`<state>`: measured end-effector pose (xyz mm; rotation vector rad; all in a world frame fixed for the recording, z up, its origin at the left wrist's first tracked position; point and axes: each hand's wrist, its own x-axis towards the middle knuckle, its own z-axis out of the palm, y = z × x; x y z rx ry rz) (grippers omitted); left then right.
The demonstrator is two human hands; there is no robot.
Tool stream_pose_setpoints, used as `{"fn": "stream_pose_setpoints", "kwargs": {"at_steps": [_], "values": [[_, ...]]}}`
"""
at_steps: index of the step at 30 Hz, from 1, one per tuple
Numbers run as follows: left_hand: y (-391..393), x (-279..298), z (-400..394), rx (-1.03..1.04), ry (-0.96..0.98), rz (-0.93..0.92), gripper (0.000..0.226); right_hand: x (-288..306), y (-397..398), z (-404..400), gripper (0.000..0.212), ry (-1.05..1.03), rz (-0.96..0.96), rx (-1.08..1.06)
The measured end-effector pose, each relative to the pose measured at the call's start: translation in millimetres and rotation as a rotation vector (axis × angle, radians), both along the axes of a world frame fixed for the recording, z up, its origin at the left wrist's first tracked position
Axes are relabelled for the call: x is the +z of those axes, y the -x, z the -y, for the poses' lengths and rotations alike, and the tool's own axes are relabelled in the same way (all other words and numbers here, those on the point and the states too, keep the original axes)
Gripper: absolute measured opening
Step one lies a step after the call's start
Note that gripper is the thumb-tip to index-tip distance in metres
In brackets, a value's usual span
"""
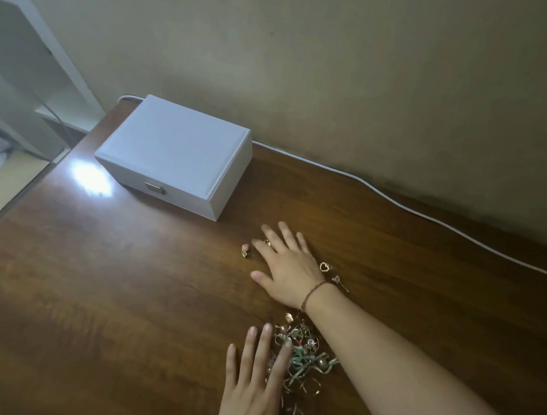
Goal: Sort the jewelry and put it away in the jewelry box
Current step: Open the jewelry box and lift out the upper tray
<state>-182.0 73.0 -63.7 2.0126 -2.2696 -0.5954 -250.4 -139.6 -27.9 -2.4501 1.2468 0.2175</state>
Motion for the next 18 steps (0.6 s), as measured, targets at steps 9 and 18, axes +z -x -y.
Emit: {"fn": "stream_pose_setpoints", "kwargs": {"at_steps": [9,18], "values": [[-41.5,4.3,75.0,0.181,0.166,-0.116,0.124,-3.2,119.7,-72.5,0.054,0.080,0.089,0.160],[-45.8,7.0,132.4,0.027,0.145,-0.230,0.104,-7.4,125.5,-61.6,0.066,0.029,0.358,-0.338]]}}
